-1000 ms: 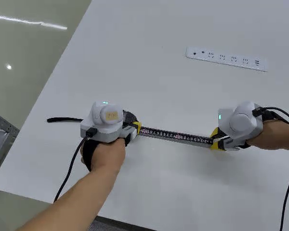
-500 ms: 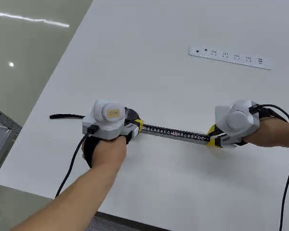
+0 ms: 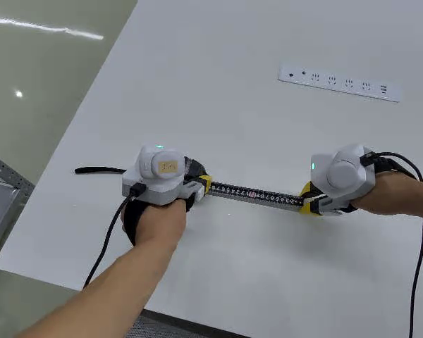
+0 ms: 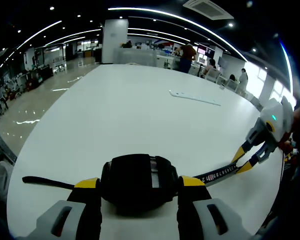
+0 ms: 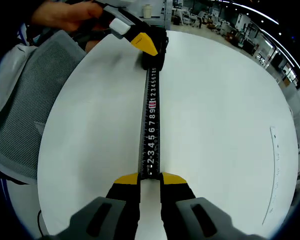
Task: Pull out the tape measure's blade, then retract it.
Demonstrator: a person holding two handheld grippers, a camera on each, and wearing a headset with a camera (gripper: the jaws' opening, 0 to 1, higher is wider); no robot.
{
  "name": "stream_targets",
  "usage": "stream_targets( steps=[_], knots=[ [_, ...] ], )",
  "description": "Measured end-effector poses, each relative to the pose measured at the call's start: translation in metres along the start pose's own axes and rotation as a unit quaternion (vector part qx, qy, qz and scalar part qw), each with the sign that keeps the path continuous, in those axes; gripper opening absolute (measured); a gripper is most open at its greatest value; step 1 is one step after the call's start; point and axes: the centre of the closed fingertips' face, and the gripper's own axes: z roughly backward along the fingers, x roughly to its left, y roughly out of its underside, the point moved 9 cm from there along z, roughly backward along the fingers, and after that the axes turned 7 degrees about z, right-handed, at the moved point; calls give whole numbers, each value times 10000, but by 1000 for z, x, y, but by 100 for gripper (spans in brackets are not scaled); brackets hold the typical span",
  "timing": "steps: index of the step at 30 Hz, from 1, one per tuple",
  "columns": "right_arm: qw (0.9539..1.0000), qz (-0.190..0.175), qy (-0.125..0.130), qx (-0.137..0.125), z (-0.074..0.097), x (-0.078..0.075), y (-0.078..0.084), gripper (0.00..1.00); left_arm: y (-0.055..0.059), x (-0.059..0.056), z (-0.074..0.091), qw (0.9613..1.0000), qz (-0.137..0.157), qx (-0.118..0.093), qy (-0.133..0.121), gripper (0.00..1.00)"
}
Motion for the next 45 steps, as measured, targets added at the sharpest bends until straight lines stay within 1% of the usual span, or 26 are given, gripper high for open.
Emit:
stream_targets(
  steps=[12,19,28,39,45],
  knots=[
    [10000,5,24,-63,-5,-3,-6,14,0,1,-1,10000,0,7,8,57],
    [9999,20,30,-142,-10,-3,-18,14,0,0,-1,10000,-8,21,14,57],
    [9996,78,7,-265,-19,-3,-38,14,-1,0,-1,10000,-22,39,27,57],
    [9995,101,8,-307,-23,-6,-47,14,-1,0,-1,10000,-26,40,41,57],
    [9993,123,5,-343,-27,-7,-55,14,-1,0,-1,10000,-31,50,50,57]
  ],
)
